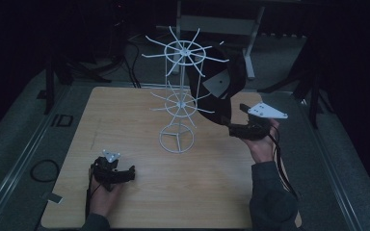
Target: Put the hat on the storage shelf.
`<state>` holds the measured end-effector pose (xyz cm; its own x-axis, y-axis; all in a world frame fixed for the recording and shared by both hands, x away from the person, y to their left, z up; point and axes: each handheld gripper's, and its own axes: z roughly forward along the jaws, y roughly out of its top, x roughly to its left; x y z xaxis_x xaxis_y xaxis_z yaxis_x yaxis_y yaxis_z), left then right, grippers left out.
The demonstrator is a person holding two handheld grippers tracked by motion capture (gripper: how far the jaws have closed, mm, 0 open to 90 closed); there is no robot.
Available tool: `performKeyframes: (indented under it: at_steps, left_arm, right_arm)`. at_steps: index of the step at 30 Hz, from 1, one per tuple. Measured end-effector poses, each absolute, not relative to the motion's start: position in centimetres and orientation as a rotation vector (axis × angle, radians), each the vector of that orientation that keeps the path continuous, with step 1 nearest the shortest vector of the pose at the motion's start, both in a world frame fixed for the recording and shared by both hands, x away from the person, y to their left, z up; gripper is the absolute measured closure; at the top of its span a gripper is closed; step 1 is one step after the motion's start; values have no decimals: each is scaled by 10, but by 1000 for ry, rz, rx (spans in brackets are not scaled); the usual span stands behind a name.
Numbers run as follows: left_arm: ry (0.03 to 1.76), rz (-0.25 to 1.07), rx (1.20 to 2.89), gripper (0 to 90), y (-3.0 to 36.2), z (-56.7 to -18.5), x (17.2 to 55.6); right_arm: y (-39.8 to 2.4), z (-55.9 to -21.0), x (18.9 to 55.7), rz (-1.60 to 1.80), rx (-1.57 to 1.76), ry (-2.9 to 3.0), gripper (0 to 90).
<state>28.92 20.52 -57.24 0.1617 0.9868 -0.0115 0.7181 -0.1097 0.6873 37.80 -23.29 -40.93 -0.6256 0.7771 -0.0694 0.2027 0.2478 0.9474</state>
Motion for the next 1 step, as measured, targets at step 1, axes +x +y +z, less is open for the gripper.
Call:
performKeyframes:
  at_steps: [1]
  left_arm:
    - [1612, 629, 1889, 2, 205, -572, 289]
  right_arm:
    - [-233, -410, 377, 1387, 892, 1989, 141]
